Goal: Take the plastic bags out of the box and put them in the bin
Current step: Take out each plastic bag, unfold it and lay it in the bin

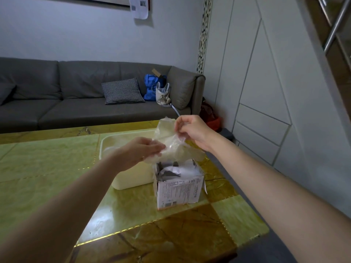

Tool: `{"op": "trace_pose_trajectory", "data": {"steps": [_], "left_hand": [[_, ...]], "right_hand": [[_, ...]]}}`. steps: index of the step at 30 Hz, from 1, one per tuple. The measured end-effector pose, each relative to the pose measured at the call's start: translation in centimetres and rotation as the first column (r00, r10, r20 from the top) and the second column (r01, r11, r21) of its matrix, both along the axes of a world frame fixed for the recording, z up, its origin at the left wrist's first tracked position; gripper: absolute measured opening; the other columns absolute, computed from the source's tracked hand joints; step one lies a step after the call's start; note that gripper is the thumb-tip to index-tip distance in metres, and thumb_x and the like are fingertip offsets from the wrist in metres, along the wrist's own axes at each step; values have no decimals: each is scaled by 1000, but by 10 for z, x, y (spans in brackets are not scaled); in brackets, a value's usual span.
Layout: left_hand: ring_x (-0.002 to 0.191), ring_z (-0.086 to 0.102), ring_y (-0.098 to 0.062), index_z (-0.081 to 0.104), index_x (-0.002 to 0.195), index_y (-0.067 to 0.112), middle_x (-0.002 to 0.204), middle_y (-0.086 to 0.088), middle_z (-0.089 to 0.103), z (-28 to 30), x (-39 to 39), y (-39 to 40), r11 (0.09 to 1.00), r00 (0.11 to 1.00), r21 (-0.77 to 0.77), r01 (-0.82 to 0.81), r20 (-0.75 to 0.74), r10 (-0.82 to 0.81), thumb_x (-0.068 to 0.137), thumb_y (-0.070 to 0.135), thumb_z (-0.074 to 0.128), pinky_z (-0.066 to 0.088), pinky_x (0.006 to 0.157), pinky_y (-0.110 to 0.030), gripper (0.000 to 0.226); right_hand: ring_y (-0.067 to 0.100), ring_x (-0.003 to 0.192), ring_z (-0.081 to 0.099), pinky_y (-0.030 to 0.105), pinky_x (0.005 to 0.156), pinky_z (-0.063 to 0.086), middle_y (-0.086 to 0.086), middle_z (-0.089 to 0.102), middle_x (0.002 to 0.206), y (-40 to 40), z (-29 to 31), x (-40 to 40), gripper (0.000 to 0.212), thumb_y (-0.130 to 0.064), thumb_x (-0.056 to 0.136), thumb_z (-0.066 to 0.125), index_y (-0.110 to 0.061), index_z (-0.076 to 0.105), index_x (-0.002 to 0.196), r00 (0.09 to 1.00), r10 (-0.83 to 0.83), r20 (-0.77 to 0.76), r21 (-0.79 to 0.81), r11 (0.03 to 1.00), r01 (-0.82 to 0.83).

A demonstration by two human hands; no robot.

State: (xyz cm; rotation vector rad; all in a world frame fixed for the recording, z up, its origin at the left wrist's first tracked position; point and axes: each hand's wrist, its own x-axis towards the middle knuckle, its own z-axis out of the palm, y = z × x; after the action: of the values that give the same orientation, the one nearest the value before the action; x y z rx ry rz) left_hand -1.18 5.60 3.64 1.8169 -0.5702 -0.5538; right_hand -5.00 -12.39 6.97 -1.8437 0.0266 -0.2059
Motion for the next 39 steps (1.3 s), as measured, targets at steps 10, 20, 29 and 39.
{"op": "trace_pose_trajectory", "data": {"steps": [10,20,29,39], "left_hand": [[60,42,-12,66,100,4,72,-5,54,25,61,53,852,838,-110,-512,154,523,87,17,60,39,54,-17,19],[133,29,-31,37,139,24,146,-7,34,9,85,44,756,666,460,-467,745,-41,87,41,57,26,109,-43,58],[124,46,-24,24,145,21,141,-6,41,-40,113,22,376,930,918,-129,243,-275,93,31,51,41,102,-33,60],[125,44,-23,25,145,28,144,-3,36,-48,130,26,386,946,921,-50,168,-279,95,31,48,41,91,-27,56]], "right_hand": [[4,84,56,11,67,44,0,64,101,1,4,35,28,9,88,55,-2,67,110,994,-79,70,-148,985,88],[20,99,59,32,85,53,11,61,122,32,-52,104,31,7,87,54,-3,66,113,981,-183,-67,-329,932,151],[29,125,34,36,100,34,9,38,135,32,-51,111,38,-24,89,62,-14,55,126,995,-92,-32,-902,432,11],[28,112,51,35,92,48,10,42,139,49,-73,136,56,-14,93,53,-15,33,145,799,-110,-590,-786,302,-539]]}}
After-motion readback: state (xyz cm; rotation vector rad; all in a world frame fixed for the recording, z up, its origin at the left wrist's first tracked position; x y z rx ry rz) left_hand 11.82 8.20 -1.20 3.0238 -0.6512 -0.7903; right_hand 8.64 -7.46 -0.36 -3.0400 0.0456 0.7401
